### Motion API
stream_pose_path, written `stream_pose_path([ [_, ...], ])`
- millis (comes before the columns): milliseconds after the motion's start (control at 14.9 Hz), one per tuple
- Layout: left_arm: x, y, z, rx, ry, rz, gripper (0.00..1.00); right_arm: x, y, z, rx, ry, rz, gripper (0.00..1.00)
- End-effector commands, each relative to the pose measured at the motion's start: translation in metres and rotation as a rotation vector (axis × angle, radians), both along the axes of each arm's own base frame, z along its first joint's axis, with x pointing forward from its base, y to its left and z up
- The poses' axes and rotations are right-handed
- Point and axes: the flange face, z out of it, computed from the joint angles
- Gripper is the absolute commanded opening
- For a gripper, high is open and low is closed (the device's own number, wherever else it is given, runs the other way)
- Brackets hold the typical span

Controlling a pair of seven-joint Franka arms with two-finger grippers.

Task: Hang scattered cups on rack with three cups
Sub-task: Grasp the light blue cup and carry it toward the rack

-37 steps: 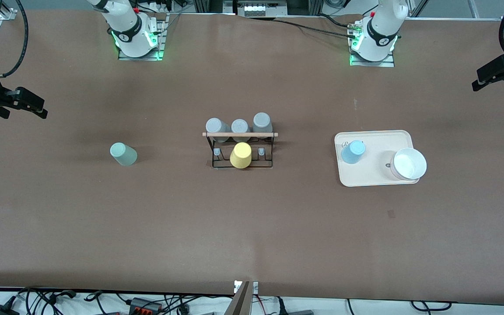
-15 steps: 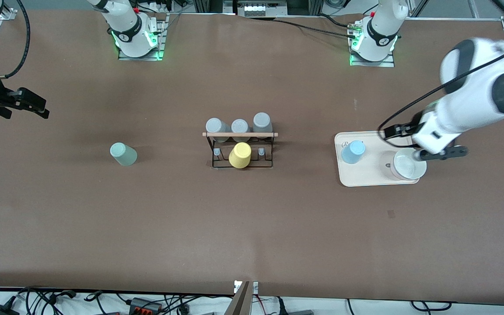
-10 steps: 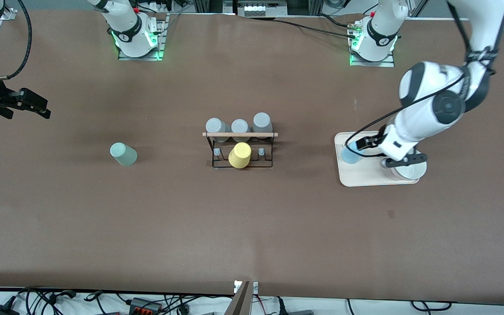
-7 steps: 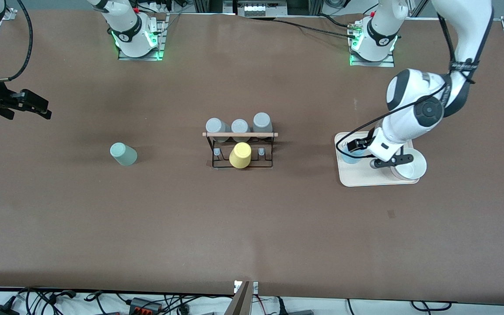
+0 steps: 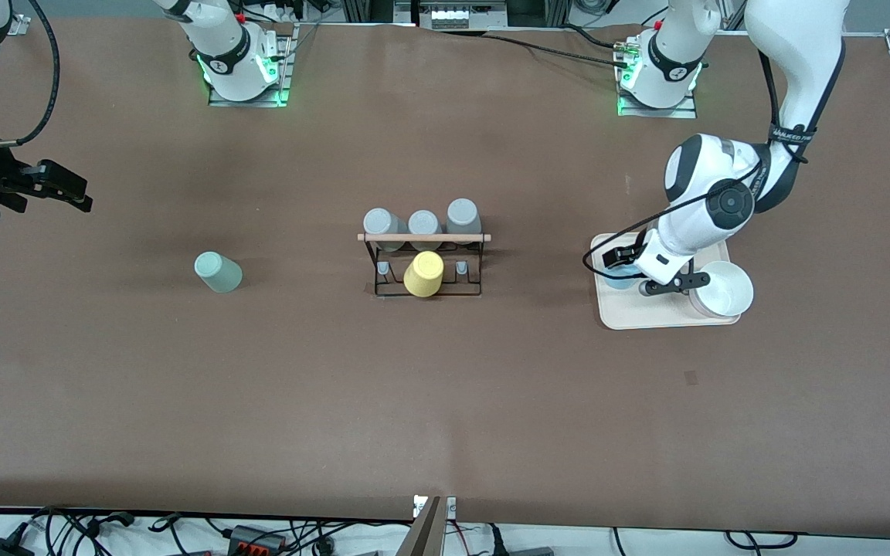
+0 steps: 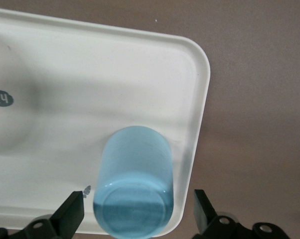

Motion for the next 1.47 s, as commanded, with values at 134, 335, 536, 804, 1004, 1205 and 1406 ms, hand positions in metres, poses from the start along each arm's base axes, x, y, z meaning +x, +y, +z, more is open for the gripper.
stream_pose_path([
  [134, -0.004, -0.006, -0.002, 0.025, 0.000, -0.021, 0.56, -0.003, 0.000, 0.003, -0.010, 0.001, 0.015, 1.00],
  [335, -0.002, -0.004, 0.003, 0.029, 0.000, -0.027, 0.40, -0.003, 0.000, 0.003, -0.010, 0.001, 0.013, 1.00],
  [536, 0.027, -0.008, 0.041, 0.030, 0.010, -0.024, 0.38, -0.003, 0.000, 0.004, -0.010, -0.001, 0.009, 1.00],
  [804, 0.067, -0.025, 0.117, 0.037, 0.021, 0.078, 0.38, -0.002, 0.001, 0.004, -0.011, -0.002, 0.015, 1.00],
  [1004, 0.076, -0.073, 0.166, 0.025, -0.006, 0.178, 0.39, -0.002, 0.000, 0.002, -0.022, 0.003, 0.019, 1.00],
  [1205, 0.079, -0.139, 0.189, -0.010, -0.022, 0.292, 0.39, -0.002, 0.009, 0.004, -0.025, -0.004, 0.035, 1.00],
  [1406, 0.079, -0.196, 0.205, -0.049, 0.009, 0.358, 0.39, -0.002, 0.017, 0.007, -0.020, -0.007, 0.047, 1.00],
])
